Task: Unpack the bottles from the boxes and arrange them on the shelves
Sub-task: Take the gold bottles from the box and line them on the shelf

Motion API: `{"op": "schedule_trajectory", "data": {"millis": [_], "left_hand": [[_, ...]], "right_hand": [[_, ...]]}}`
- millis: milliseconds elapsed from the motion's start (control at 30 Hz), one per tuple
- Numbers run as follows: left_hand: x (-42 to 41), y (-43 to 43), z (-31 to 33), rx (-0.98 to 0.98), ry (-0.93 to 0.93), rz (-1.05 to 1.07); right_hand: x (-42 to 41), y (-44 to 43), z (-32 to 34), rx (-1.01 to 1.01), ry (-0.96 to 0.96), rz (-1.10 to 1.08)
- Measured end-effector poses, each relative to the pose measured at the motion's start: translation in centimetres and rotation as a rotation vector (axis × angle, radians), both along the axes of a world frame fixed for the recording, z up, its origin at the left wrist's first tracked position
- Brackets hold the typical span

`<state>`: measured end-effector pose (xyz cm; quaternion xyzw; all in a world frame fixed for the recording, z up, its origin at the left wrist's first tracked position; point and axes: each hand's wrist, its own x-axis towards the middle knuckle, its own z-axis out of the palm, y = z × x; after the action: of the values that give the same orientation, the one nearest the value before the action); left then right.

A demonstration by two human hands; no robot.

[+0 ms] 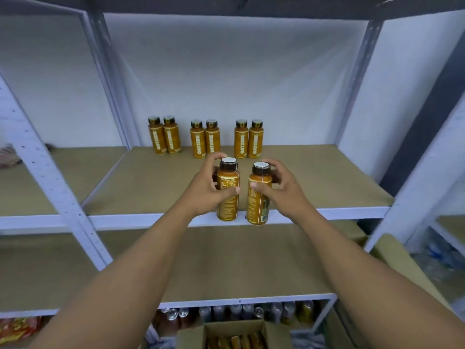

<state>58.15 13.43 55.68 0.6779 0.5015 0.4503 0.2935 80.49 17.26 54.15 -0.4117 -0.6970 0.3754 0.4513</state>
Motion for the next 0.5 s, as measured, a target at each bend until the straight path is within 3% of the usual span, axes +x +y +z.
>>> {"op": "schedule_trajectory", "data": {"millis": [500], "left_hand": [[-0.5,8.6,2.0,0.026,0.05,-0.144]], "right_hand": [[-1.1,6.1,1.8,0.064,0.025,-0.159]]}}
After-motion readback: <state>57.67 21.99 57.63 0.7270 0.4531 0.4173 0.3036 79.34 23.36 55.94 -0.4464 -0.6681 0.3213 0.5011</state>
